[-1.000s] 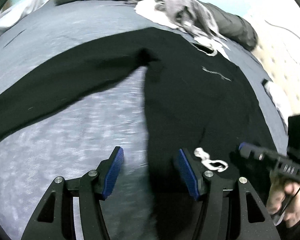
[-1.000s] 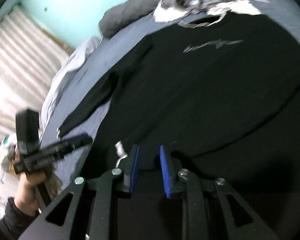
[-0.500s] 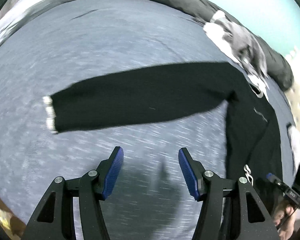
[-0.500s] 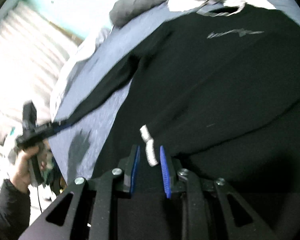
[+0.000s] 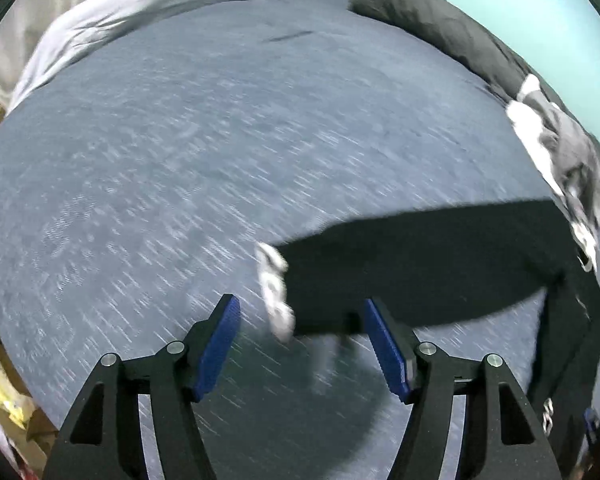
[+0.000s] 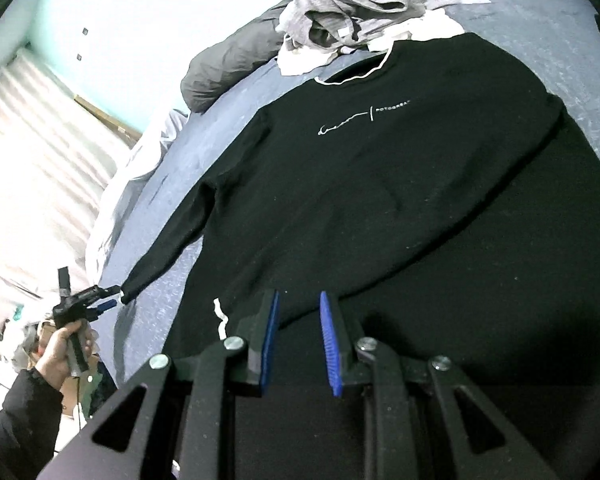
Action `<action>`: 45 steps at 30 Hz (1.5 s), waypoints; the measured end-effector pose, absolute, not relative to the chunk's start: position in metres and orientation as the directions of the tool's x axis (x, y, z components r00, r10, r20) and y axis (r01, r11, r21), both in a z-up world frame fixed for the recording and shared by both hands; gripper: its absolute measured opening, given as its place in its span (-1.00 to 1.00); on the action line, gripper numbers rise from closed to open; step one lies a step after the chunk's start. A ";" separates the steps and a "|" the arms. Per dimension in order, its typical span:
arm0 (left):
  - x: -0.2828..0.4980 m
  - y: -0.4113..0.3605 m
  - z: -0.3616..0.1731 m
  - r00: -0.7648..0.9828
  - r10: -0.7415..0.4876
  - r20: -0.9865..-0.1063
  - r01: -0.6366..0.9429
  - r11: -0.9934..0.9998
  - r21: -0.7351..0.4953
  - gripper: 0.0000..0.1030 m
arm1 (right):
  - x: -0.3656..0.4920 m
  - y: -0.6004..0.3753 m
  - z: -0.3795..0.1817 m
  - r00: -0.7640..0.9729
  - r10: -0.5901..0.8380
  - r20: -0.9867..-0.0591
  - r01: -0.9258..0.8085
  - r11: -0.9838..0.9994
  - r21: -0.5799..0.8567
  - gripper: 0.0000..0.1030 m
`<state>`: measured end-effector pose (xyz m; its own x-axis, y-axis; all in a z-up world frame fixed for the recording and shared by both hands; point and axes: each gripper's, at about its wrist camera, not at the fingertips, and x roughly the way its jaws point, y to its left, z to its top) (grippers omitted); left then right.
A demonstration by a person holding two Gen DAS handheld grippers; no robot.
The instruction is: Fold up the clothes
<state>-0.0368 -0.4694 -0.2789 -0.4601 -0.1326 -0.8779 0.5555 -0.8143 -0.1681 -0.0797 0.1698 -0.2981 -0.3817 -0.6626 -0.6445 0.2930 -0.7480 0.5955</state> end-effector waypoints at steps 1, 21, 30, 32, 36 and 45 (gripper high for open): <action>-0.037 -0.474 -0.282 -0.453 -0.138 -0.881 0.569 -0.805 -0.167 0.33 | -0.080 0.170 -0.298 -0.381 -0.665 -0.642 0.298 -0.746 0.595 -0.60; -0.064 -0.464 -0.290 -0.489 -0.088 -0.868 0.468 -0.866 -0.176 -0.64 | -0.086 0.178 -0.313 -0.384 -0.668 -0.637 0.275 -0.742 0.612 -0.60; -0.076 -0.445 -0.218 -0.573 -0.091 -0.814 0.407 -0.895 -0.186 -0.73 | -0.088 0.193 -0.307 -0.413 -0.679 -0.607 0.258 -0.726 0.638 -0.60; -0.081 -0.437 -0.196 -0.598 -0.092 -0.796 0.386 -0.903 -0.186 -0.74 | -0.090 0.200 -0.307 -0.421 -0.679 -0.601 0.239 -0.722 0.649 -0.60; -0.095 -0.415 -0.154 -0.640 -0.082 -0.764 0.328 -0.928 -0.176 -0.74 | -0.091 0.214 -0.306 -0.444 -0.676 -0.588 0.217 -0.718 0.661 -0.60; -0.140 -0.295 -0.065 -0.720 0.064 -0.691 0.099 -0.976 -0.194 -0.75 | -0.091 0.242 -0.307 -0.472 -0.648 -0.598 0.174 -0.733 0.657 -0.60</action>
